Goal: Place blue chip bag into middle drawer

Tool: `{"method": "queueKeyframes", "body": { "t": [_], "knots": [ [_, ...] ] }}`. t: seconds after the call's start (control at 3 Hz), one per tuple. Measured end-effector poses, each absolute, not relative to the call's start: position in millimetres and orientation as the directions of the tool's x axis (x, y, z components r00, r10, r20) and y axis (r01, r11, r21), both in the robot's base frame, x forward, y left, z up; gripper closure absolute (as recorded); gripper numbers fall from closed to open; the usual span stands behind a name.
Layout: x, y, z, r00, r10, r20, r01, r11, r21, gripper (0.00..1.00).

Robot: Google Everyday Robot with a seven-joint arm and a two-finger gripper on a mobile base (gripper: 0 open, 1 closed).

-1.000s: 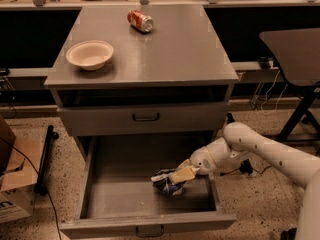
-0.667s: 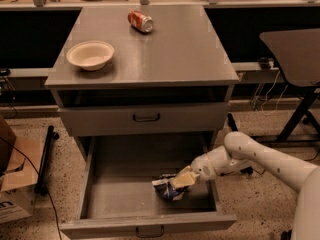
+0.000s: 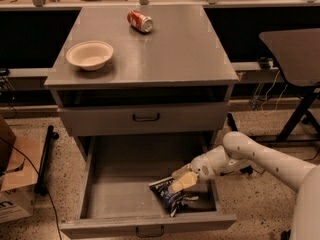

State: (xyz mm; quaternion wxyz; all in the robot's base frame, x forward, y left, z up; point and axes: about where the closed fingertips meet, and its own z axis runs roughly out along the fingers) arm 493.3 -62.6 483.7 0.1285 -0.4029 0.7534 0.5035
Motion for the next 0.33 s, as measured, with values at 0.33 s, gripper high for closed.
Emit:
{"method": "queueKeyframes", "body": {
  "t": [0.33],
  "knots": [
    [493.3,-62.6,483.7,-0.642,-0.478,-0.599,-0.736,0.168,0.655,0.00]
  ]
}}
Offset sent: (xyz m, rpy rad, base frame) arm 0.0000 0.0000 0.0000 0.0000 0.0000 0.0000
